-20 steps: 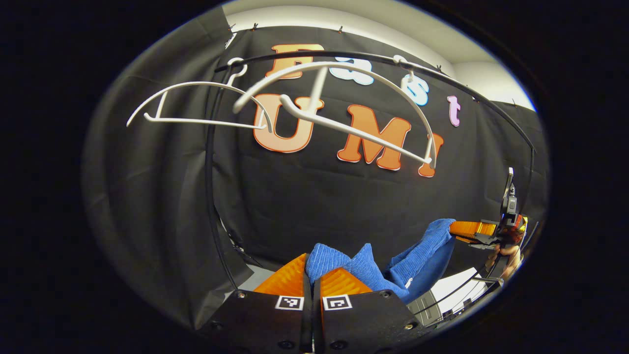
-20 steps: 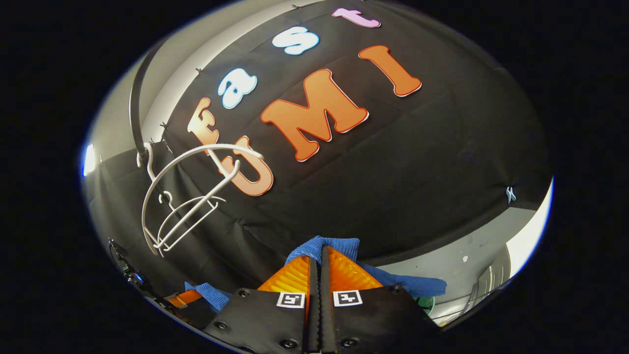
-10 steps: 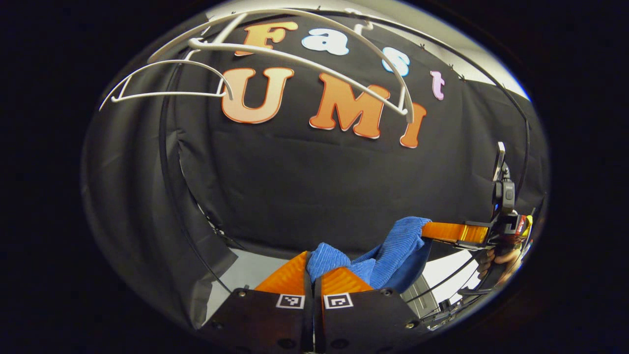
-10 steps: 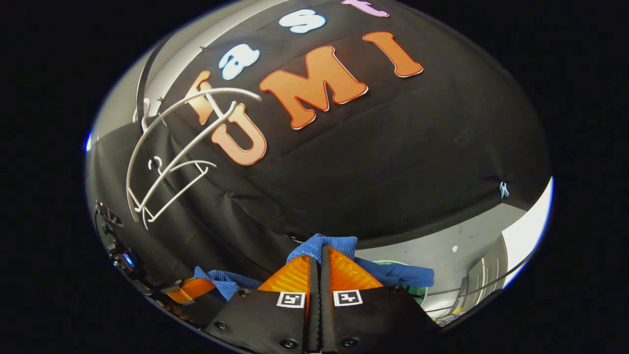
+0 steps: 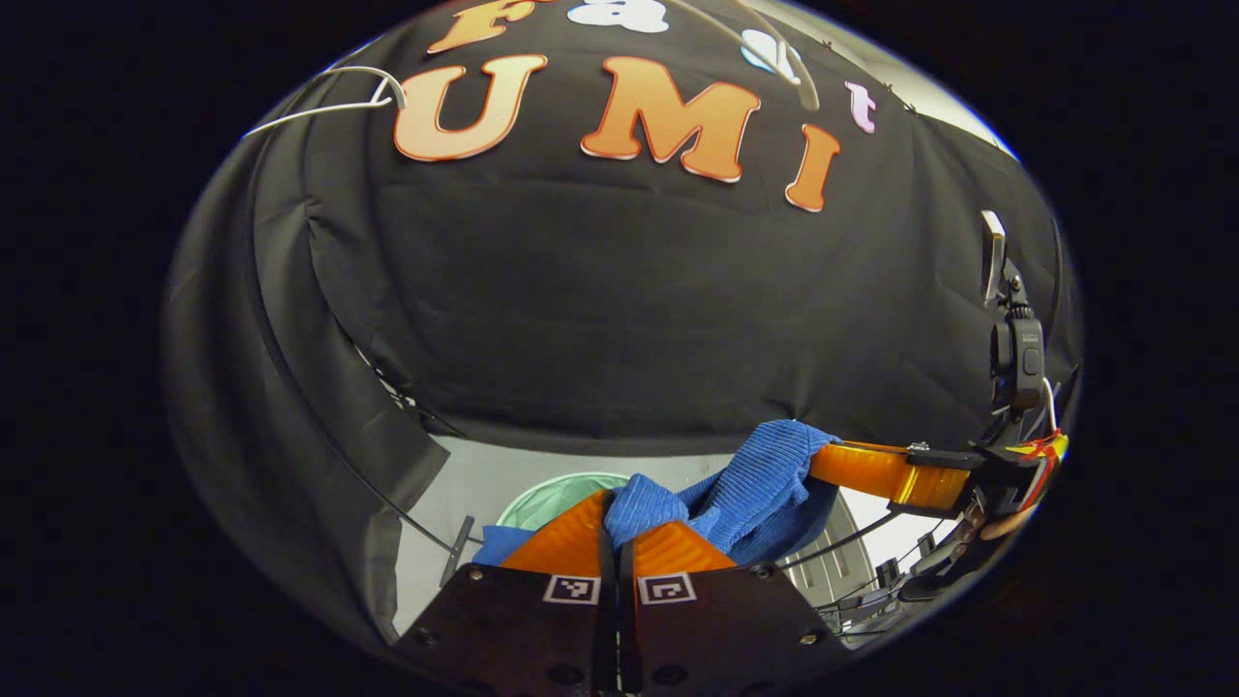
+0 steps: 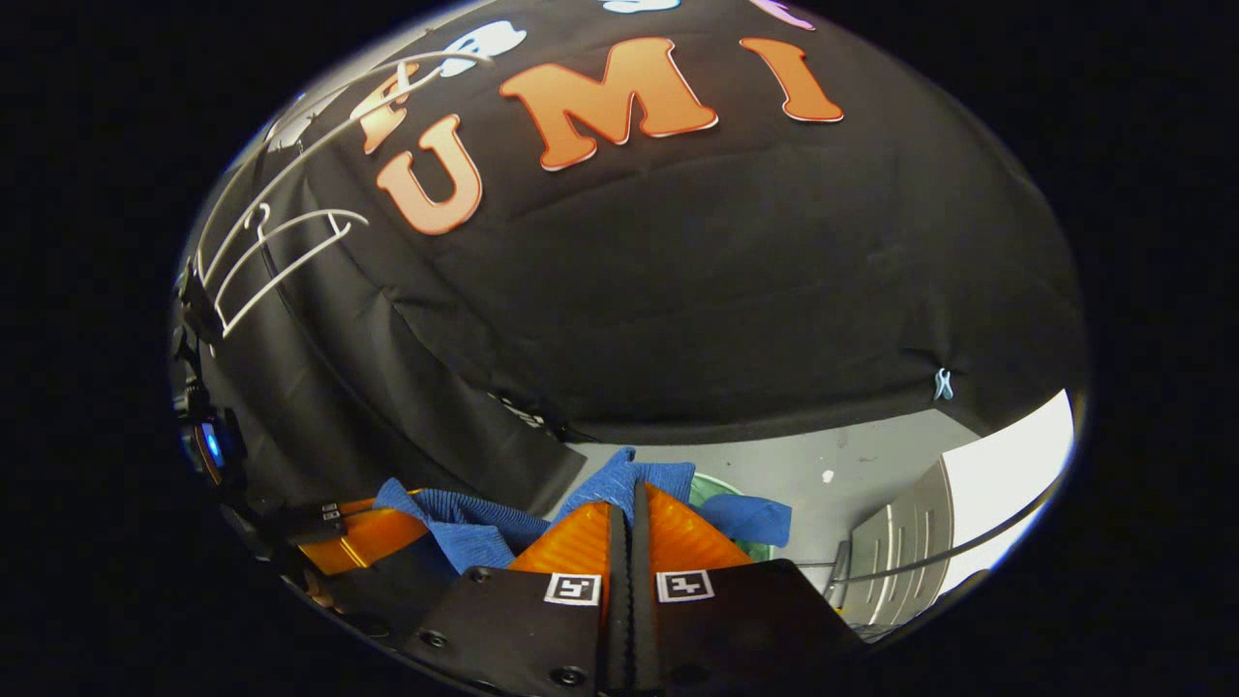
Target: Grasp the clothes on the hanger with both hands and then place them into the laundry hamper below.
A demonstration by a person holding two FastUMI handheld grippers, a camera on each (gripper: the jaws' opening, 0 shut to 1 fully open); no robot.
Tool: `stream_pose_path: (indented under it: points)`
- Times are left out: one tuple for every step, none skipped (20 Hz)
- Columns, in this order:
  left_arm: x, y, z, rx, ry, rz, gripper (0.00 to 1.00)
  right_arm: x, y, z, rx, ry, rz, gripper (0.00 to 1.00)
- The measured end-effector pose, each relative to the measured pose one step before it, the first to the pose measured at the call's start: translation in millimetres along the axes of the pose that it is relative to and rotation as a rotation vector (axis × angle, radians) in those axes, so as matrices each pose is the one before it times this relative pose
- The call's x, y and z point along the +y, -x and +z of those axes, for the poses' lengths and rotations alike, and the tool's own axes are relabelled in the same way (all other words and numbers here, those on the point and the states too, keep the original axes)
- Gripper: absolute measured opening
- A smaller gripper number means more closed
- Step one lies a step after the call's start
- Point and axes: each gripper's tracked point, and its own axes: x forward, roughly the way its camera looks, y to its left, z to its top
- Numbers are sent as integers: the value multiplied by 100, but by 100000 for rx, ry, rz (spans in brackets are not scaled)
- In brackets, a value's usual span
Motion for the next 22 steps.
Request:
stream_pose_path:
  points:
    - [92, -924, -900, 2837, -768, 133, 1, -416, -682, -741, 2240, 985, -1398, 8]
    - [77, -938, -741, 2270, -537, -164, 1, -205, -753, -1070, 2227, 1004, -1049, 8]
    - [-171, -900, -465, 2412, -528, 94, 1, -126, -780, -630, 1992, 840, -990, 8]
    - [-306, -701, -553, 2124, -395, -319, 2, -419, -549, -855, 2298, 786, -625, 8]
    - [116, -1007, -832, 2320, -849, -223, 1, -259, -1007, -658, 2646, 285, -979, 8]
    - [251, -736, -810, 3150, -1370, 647, 2, -313, -895, -1019, 2722, 38, -870, 8]
    - [223, -941, -864, 2530, -1264, 400, 2, -256, -865, -510, 2239, 12, -960, 8]
    - [66, -718, -219, 2133, -812, 79, 1, -484, -661, -654, 1949, 15, -851, 8]
    - [24, -501, -343, 2243, -157, 20, 2, -435, -657, -682, 1840, 34, -899, 8]
    - [129, -542, -219, 1886, 712, -227, 2, -316, -485, -516, 1805, -70, -602, 8]
    - [97, -566, -736, 2173, 1363, -54, 2, -216, -549, -582, 1788, -174, -506, 8]
    - [32, -558, -710, 2119, 1974, -394, 1, -174, -521, -525, 2248, -345, -659, 8]
    - [-50, -774, -547, 2246, 1229, -107, 1, -286, -428, -727, 2698, -266, -316, 8]
    - [216, -668, -375, 2102, 419, 294, 2, -111, -262, -299, 1980, -70, -11, 8]
    - [171, -448, -652, 2146, 498, 1, 1, -43, -187, -73, 1603, -166, -238, 8]
    - [45, -361, -490, 2014, 904, -169, 2, -41, -237, -243, 1697, -467, -160, 8]
    - [22, -383, -602, 2244, 989, -105, 2, -90, -663, -615, 1795, -676, -306, 8]
    - [27, -306, -469, 2385, 910, -451, 2, -5, -390, -371, 1761, -550, -439, 8]
    - [45, -216, -904, 2549, 1063, -821, 2, 65, -306, -357, 1221, -266, 48, 8]
    - [-58, -233, -332, 1598, 493, -688, 2, 75, -161, -247, 1164, 164, -75, 8]
    - [313, -109, -384, 1356, -189, 220, 2, 68, -182, -300, 1135, 321, -312, 8]
    - [234, -240, -268, 1582, -285, 1120, 2, 75, -337, -558, 1407, 138, -488, 8]
